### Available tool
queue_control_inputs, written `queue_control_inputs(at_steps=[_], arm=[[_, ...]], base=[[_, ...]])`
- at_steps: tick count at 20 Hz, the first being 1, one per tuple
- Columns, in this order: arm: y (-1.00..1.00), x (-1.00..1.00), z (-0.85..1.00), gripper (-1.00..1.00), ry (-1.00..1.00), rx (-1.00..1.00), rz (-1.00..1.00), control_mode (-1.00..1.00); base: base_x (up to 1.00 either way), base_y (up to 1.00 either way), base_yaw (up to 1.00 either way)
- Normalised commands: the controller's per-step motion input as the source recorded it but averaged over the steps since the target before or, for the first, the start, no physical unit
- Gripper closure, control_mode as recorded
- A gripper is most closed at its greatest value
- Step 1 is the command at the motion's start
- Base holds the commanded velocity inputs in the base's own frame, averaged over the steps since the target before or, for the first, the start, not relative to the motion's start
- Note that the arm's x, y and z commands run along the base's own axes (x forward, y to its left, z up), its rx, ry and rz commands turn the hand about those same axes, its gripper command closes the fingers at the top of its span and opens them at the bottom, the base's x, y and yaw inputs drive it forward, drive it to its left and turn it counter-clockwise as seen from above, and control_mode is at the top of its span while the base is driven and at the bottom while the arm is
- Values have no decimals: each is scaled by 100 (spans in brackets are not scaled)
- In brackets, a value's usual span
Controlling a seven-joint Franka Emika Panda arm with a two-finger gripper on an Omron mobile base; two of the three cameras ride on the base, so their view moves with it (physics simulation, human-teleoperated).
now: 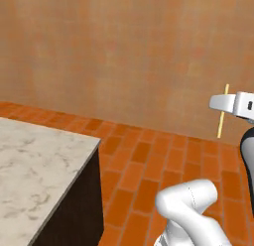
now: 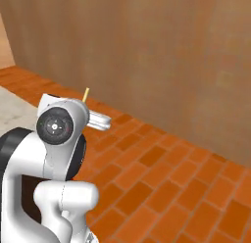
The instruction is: Take a straw from the drawer in front and place it inside the glass cup on the dining counter.
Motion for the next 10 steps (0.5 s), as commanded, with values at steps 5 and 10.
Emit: queue_control_inputs(at_steps=[5,10], arm=[[0,0,0,100,0,0,0,100],[0,0,0,100,0,0,0,100]], base=[[90,-65,44],[94,-57,47]])
